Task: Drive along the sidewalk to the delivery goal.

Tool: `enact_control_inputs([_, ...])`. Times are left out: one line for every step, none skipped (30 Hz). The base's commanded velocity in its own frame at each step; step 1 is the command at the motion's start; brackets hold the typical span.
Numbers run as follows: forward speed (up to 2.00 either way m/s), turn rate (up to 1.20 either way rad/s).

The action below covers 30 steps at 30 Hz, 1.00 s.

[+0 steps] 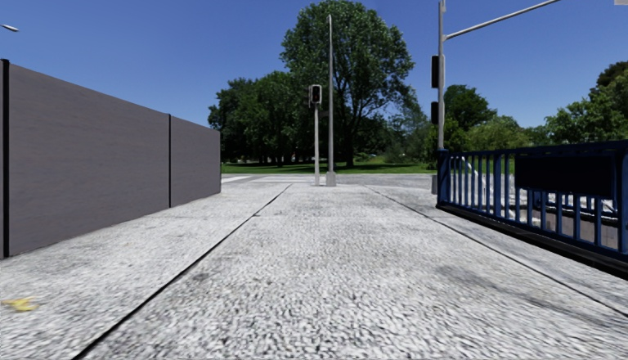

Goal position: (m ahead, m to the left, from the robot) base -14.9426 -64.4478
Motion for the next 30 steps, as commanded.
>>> enact_control_inputs([2.00, 0.00])
enact_control_inputs([2.00, 0.00])
enact_control_inputs([2.00, 0.00])
enact_control_inputs([2.00, 0.00])
enact_control_inputs([2.00, 0.00])
enact_control_inputs([2.00, 0.00])
enact_control_inputs([2.00, 0.00])
enact_control_inputs([2.00, 0.00])
enact_control_inputs([2.00, 0.00])
enact_control_inputs([2.00, 0.00])
enact_control_inputs([2.00, 0.00])
enact_control_inputs([2.00, 0.00])
enact_control_inputs([2.00, 0.00])
enact_control_inputs([2.00, 0.00])
enact_control_inputs([2.00, 0.00])
enact_control_inputs([2.00, 0.00])
enact_control_inputs([2.00, 0.00])
enact_control_inputs([2.00, 0.00])
enact_control_inputs([2.00, 0.00])
enact_control_inputs([2.00, 0.00])
enact_control_inputs([2.00, 0.00])
enact_control_inputs([2.00, 0.00])
enact_control_inputs([2.00, 0.00])
enact_control_inputs([2.00, 0.00])
enact_control_inputs([2.00, 0.00])
enact_control_inputs([2.00, 0.00])
enact_control_inputs([2.00, 0.00])
enact_control_inputs([2.00, 0.00])
enact_control_inputs([2.00, 0.00])
enact_control_inputs([2.00, 0.00])
